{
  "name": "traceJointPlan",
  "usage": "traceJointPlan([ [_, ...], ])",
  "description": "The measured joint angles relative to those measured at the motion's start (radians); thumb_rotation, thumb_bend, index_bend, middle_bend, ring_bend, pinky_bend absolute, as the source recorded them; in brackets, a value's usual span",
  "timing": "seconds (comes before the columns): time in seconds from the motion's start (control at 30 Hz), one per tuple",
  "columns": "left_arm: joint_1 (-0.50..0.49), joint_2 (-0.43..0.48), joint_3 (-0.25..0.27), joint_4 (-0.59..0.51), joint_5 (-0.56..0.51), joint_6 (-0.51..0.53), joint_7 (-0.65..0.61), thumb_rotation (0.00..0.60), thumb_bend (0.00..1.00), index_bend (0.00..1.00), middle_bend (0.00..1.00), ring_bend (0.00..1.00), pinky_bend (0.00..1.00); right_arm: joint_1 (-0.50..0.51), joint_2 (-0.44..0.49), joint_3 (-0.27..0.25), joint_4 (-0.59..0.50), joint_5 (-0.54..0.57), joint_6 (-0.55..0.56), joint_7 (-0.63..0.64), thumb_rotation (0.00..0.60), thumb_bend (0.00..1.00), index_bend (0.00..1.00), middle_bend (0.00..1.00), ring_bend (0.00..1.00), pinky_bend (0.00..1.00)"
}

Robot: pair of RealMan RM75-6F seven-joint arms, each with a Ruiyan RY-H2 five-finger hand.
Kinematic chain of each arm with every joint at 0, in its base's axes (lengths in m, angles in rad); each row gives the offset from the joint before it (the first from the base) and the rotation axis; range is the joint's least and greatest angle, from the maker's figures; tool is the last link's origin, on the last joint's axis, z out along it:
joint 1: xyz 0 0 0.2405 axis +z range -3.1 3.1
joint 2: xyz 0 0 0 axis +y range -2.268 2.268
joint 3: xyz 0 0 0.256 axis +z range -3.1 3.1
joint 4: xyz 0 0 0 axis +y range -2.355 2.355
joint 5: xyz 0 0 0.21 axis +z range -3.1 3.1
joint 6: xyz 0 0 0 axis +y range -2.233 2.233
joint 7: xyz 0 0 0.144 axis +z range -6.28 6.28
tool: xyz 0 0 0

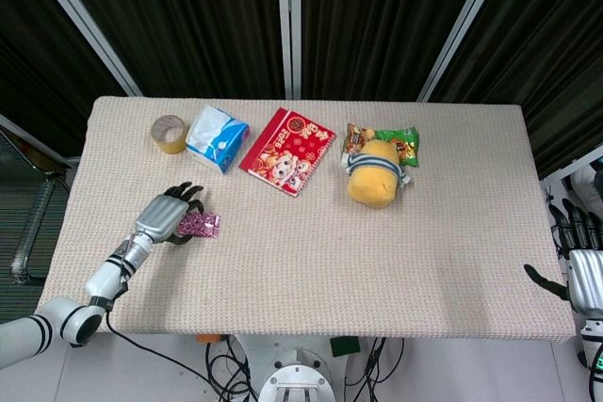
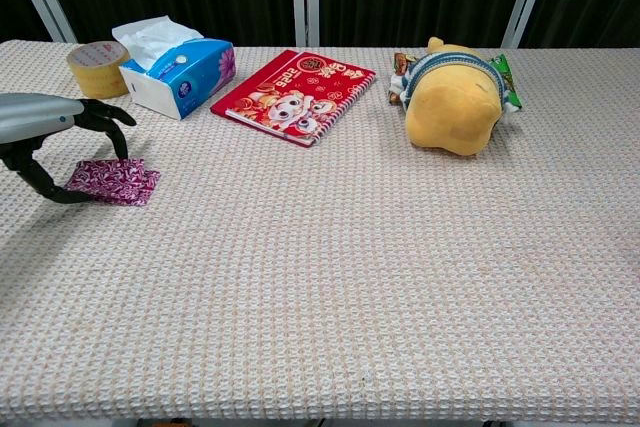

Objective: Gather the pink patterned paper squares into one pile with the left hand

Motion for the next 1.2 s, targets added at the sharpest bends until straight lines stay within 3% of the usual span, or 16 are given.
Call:
traceJointPlan([
  [0.9,0.005,0.006,0.01,0.005,0.018,-0.006,-0.028,0.6,0.21,0.26,0.08,0.0,0.14,-0.001,0.004,0.0,-0.01,-0.006,0.008,-0.01,0.6,0.33,0.0,0.0,0.0,0.0],
  [1.2,0.05,0.059,0.008,-0.101,0.036,0.101,-0.029,0.59,0.2,0.16,0.07,0.0,0.14,-0.011,0.009,0.001,-0.004,-0.012,0.032,-0.002,0.6,0.33,0.0,0.0,0.0,0.0],
])
